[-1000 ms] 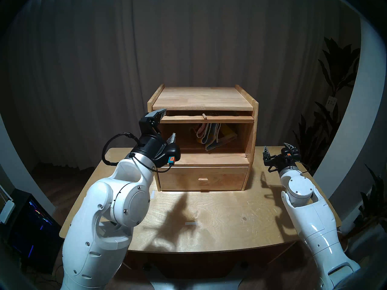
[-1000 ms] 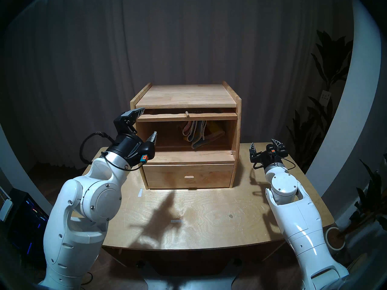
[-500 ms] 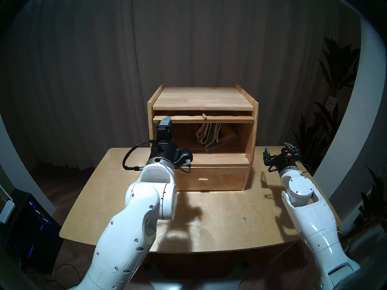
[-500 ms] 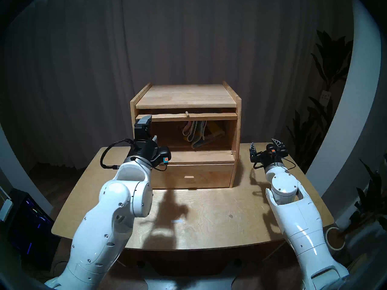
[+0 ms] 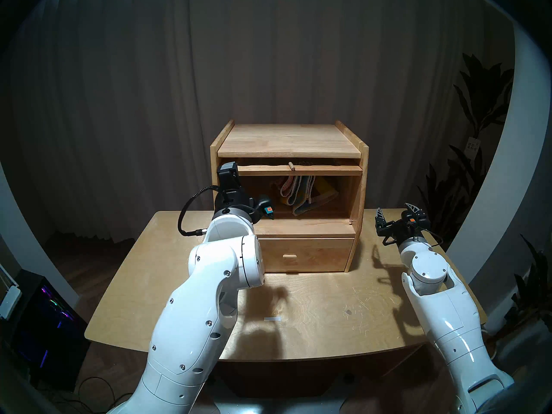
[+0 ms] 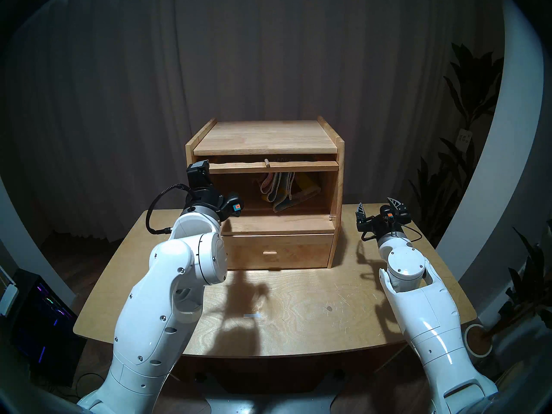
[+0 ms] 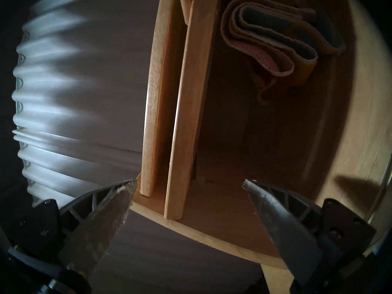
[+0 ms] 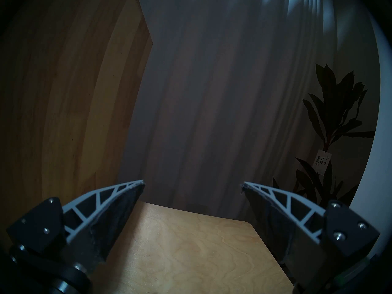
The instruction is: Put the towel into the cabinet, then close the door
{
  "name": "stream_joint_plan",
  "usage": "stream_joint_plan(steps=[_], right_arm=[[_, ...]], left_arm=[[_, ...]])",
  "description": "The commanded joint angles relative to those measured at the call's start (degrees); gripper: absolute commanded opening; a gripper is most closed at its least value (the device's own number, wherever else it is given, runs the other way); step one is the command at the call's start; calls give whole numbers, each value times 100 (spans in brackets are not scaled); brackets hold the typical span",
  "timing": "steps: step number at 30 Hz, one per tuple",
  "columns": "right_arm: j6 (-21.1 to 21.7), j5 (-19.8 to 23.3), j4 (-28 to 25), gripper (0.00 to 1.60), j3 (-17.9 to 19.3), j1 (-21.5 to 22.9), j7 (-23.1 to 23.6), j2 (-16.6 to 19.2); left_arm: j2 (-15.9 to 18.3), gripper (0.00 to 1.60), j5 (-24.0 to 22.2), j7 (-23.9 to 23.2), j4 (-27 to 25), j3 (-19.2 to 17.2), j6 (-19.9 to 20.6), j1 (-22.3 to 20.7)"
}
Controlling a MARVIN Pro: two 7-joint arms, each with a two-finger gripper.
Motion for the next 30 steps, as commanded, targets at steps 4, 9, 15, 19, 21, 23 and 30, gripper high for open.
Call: stream_joint_plan(steps=[4, 9, 15, 19, 21, 23, 30], right_arm=[[-72, 23, -143, 160, 26, 41, -2, -5], [-73, 26, -144, 160, 25, 41, -3, -3], [-73, 27, -142, 160, 24, 42, -3, -1], [-73, 28, -143, 160, 23, 41, -4, -1], [-73, 29, -142, 160, 23, 42, -4, 0], [-73, 29, -142, 160, 22, 42, -4, 0], [-75, 31, -145, 160, 22, 40, -5, 1]], left_arm=[[-29, 160, 139, -347, -33, 153, -117, -375], [19, 160, 189, -105, 198, 202, -198, -465], [154, 160, 241, 237, 422, 58, -254, -513], [73, 160, 129, 252, 535, -51, -254, -589], [38, 160, 47, 210, 535, -103, -283, -622], [40, 160, 17, 155, 521, -124, -319, -645], [36, 160, -137, 50, 498, -112, -456, -643]])
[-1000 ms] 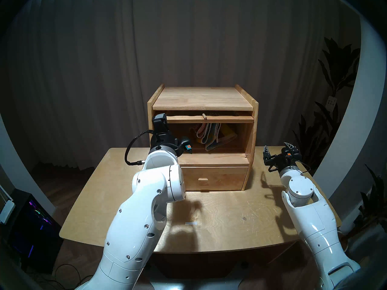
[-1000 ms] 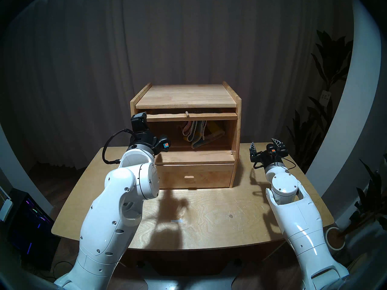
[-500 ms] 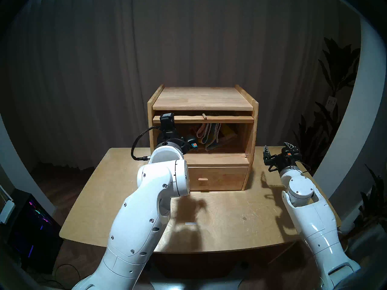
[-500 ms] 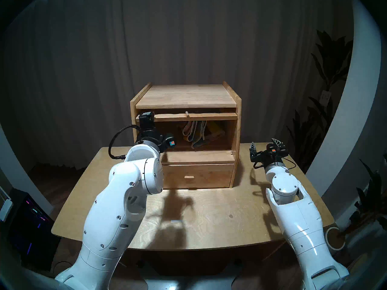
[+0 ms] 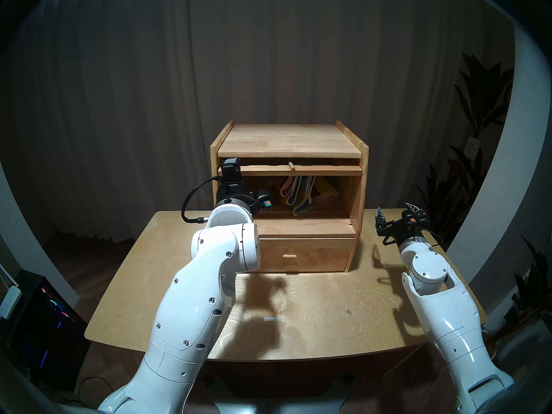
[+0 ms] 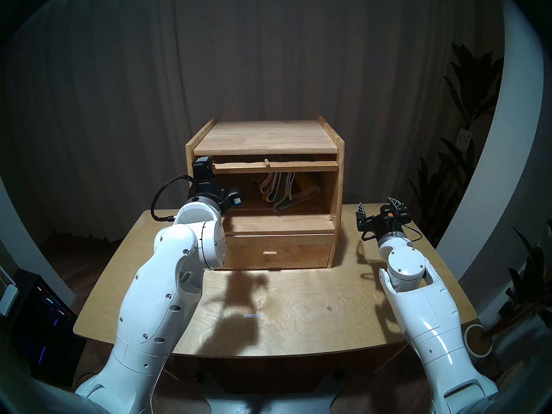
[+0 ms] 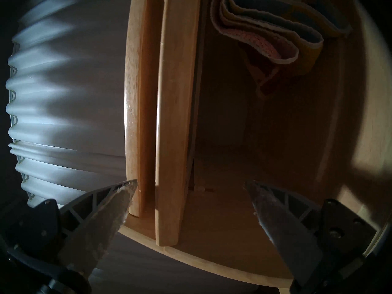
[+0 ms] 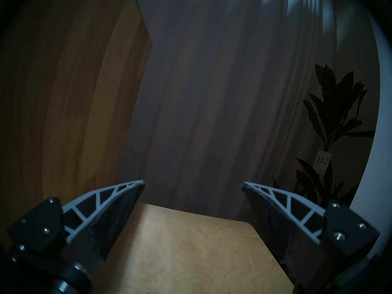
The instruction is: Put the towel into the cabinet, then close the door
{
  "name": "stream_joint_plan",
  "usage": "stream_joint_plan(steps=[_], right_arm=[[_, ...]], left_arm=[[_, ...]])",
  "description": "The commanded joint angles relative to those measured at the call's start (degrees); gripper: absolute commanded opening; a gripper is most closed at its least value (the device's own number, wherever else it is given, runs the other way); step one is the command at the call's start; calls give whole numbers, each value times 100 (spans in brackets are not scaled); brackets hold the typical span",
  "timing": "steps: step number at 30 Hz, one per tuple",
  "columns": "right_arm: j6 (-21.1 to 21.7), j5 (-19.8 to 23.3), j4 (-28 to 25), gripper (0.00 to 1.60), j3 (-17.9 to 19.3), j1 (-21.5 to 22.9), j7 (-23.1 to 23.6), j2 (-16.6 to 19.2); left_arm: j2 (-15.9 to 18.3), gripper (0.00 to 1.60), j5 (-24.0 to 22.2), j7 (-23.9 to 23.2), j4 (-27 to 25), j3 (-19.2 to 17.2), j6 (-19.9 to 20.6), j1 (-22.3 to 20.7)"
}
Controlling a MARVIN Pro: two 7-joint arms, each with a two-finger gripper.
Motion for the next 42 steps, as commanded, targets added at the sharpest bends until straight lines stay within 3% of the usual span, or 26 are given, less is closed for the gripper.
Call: stream_joint_plan(steps=[1, 12, 35, 36, 38, 39, 41, 42], right_arm=[[-60, 8, -135, 160, 20, 44, -7, -3], [-61, 10, -136, 160, 19, 43, -8, -1], [-60, 13, -134, 160, 16, 45, -10, 1], [-60, 13, -134, 160, 16, 45, -10, 2], [-61, 13, -134, 160, 16, 45, -10, 2], [-61, 14, -135, 160, 16, 44, -10, 2], [-62, 14, -136, 160, 16, 43, -11, 2], [-62, 14, -137, 160, 16, 43, -11, 2]], left_arm=[[-57, 160, -63, -24, -111, 54, -89, -155], [-35, 160, -81, 105, 27, 77, -131, -174], [-316, 158, -170, 400, 690, 64, -250, -490], [-330, 122, -164, 402, 696, 69, -251, -497], [-358, 68, -179, 414, 691, 70, -261, -508], [-367, 59, -184, 424, 686, 68, -267, -511], [-374, 25, -190, 441, 680, 64, -275, -509], [-373, 0, -193, 443, 673, 63, -279, -505]])
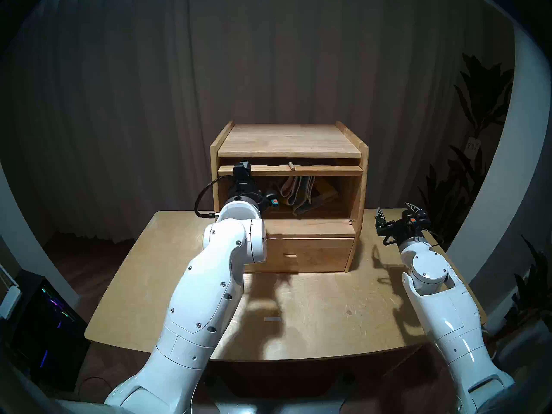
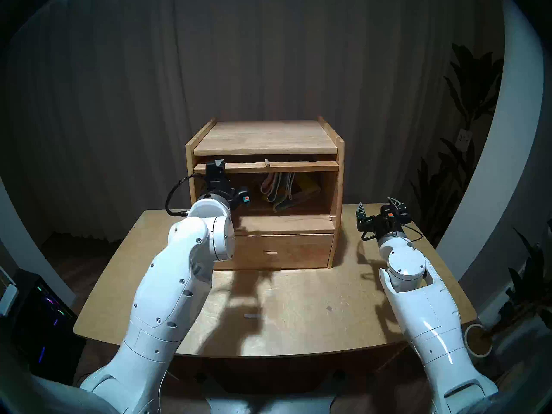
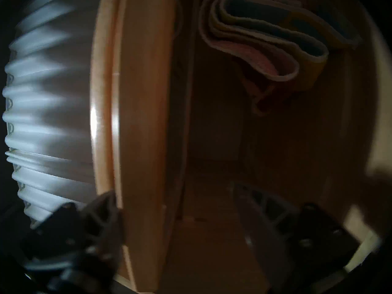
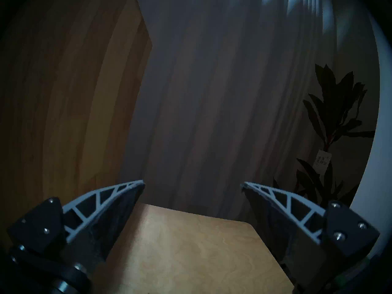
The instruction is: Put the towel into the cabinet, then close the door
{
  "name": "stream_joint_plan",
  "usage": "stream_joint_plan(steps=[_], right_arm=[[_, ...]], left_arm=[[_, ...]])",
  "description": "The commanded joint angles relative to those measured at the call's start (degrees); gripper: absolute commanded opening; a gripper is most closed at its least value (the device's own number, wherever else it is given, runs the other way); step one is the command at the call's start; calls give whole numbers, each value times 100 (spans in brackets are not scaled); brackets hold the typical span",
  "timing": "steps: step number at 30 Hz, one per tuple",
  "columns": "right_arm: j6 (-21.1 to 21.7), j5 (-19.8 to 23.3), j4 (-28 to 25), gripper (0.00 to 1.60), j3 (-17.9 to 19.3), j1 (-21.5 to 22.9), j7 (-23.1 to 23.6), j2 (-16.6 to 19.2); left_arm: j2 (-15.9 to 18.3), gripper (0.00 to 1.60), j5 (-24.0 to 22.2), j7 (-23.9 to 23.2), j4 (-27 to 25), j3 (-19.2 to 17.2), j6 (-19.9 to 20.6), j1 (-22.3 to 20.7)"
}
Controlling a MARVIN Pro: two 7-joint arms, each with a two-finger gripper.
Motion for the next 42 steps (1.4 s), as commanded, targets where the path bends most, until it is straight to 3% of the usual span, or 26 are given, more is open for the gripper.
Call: stream_joint_plan(steps=[1, 15, 26, 42], right_arm=[[-58, 4, -133, 160, 17, 46, -11, -5], [-56, 5, -129, 160, 15, 48, -11, -3], [-54, 6, -124, 160, 13, 52, -10, -1], [-51, 7, -117, 160, 10, 57, -8, 1]], left_arm=[[-82, 0, -65, -40, 12, 44, -20, -48], [55, 0, -147, -392, -956, -65, 77, 390], [144, 0, -71, -323, -1704, 2, 266, 898], [202, 0, 60, -270, -2657, 464, 794, 1801]])
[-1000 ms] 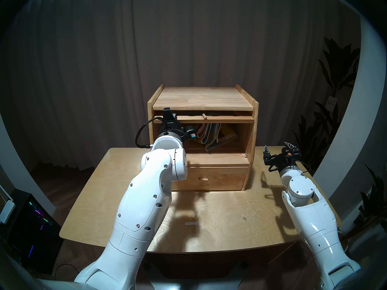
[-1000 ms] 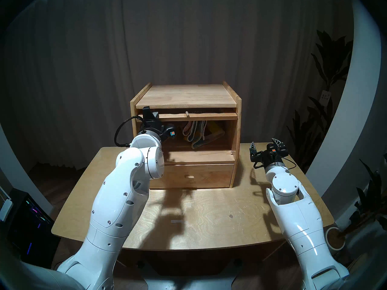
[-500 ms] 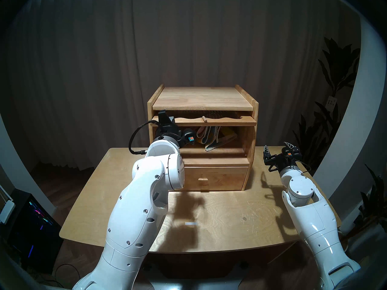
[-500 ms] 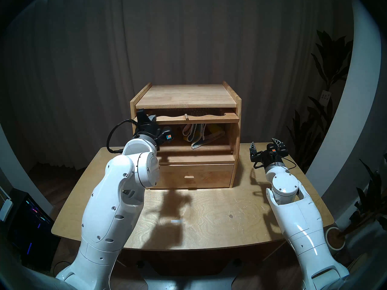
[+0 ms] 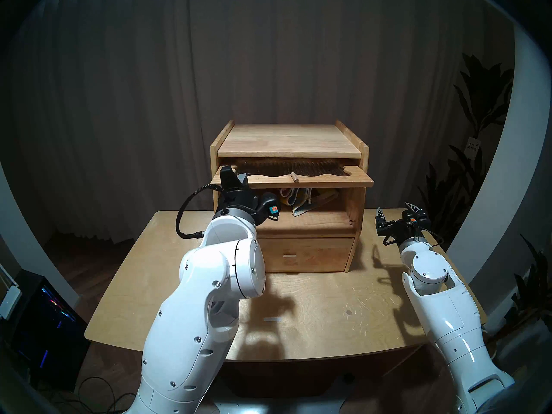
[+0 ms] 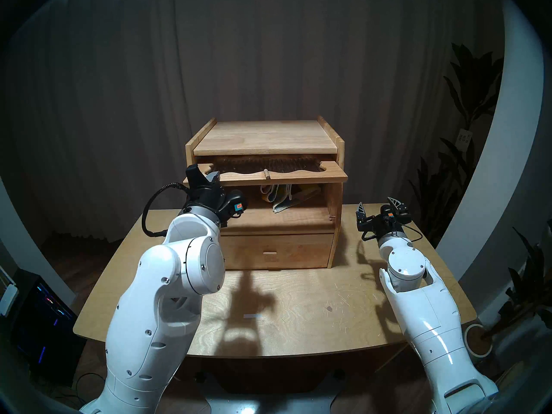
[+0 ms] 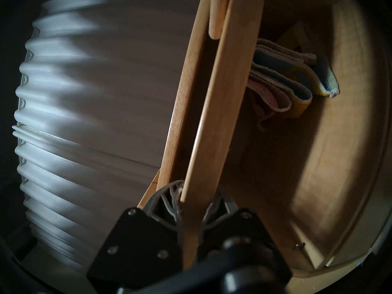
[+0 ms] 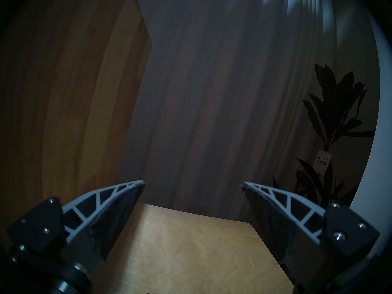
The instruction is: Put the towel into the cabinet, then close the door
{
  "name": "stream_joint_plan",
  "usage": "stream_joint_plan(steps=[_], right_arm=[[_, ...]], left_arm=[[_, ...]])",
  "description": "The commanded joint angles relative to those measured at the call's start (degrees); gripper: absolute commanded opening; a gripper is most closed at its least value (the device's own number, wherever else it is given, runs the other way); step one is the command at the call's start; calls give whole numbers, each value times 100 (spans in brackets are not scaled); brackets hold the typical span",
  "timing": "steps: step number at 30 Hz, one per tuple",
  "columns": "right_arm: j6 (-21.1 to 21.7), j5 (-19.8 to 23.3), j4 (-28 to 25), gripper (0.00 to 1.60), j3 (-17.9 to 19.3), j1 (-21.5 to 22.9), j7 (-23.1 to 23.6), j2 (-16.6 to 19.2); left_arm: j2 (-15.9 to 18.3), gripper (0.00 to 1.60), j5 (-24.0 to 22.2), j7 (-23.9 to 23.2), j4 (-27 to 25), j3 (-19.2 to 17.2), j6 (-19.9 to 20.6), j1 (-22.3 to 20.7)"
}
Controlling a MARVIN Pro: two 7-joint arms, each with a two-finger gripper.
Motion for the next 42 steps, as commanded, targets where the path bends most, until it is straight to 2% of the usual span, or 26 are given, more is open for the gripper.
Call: stream_joint_plan(steps=[1, 11, 19, 29, 31, 32, 33, 34, 35, 42], right_arm=[[-49, 2, -119, 160, 11, 56, -8, -6], [-50, 3, -119, 160, 10, 56, -9, -5], [-49, 4, -116, 160, 10, 58, -7, -4], [-46, 4, -110, 160, 8, 61, -5, -3], [-45, 4, -108, 160, 7, 62, -5, -2], [-44, 4, -106, 160, 7, 63, -4, -2], [-42, 4, -103, 160, 6, 64, -3, -2], [-39, 4, -95, 160, 5, 67, -2, 0], [-39, 4, -95, 160, 5, 67, -2, 0], [-31, 3, -73, 160, 2, 71, 3, 3]], left_arm=[[54, 0, 110, 134, -650, 176, 281, 325], [291, 0, 270, 211, -1191, 238, 600, 738], [605, 0, 203, 367, -1239, 415, 875, 953], [893, 0, 22, 572, -1239, 581, 1163, 1017], [1009, 0, 6, 609, -1239, 665, 1049, 1014], [1027, 132, -67, 565, -1239, 685, 1083, 1000], [971, 132, -176, 595, -1239, 680, 1126, 933], [794, 160, -443, 485, -1239, 630, 1212, 805], [794, 160, -443, 485, -1239, 630, 1212, 805], [307, 160, -1225, 223, -1239, 376, 1577, 590]])
